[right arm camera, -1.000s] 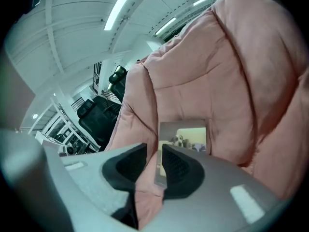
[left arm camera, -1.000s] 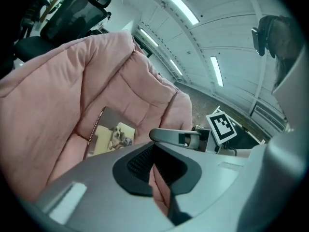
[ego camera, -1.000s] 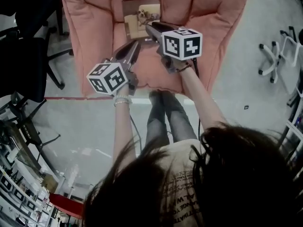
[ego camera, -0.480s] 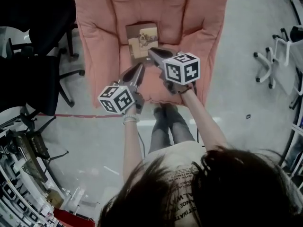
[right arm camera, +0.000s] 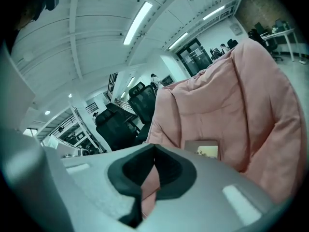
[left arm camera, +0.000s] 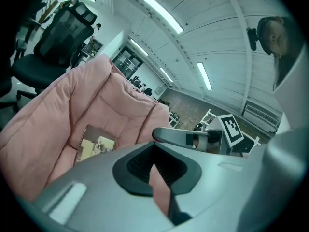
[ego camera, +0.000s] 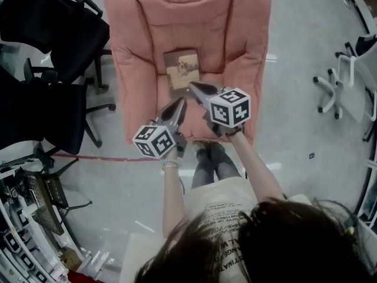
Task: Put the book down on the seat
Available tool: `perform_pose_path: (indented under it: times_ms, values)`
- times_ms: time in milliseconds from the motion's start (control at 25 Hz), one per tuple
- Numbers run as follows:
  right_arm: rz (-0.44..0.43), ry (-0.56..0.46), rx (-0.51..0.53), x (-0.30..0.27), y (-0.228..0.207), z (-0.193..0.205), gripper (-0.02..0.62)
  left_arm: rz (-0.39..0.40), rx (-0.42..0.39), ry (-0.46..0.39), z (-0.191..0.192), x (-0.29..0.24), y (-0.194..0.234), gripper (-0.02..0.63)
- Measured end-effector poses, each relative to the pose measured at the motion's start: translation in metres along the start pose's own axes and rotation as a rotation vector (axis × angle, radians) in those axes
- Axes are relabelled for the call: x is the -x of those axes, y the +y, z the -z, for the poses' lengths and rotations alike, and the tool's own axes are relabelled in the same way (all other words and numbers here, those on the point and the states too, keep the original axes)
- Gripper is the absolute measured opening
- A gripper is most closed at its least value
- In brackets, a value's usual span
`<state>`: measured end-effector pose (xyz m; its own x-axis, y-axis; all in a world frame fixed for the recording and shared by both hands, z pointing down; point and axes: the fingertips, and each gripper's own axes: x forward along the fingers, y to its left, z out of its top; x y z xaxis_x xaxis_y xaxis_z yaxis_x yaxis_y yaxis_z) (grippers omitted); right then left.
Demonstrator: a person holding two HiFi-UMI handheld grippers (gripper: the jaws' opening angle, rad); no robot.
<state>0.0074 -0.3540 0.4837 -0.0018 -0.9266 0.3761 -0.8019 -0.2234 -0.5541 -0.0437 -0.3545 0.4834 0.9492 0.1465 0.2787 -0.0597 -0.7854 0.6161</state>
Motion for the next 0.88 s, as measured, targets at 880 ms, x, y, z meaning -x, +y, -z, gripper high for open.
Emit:
perform_pose_path:
  times_ms: [880]
  values:
    - [-0.048,-0.106,0.007,0.042,0.037,-0.016,0.003,-0.01,-0.096,-0.069,-0.021,0.035,-0.037,-0.011]
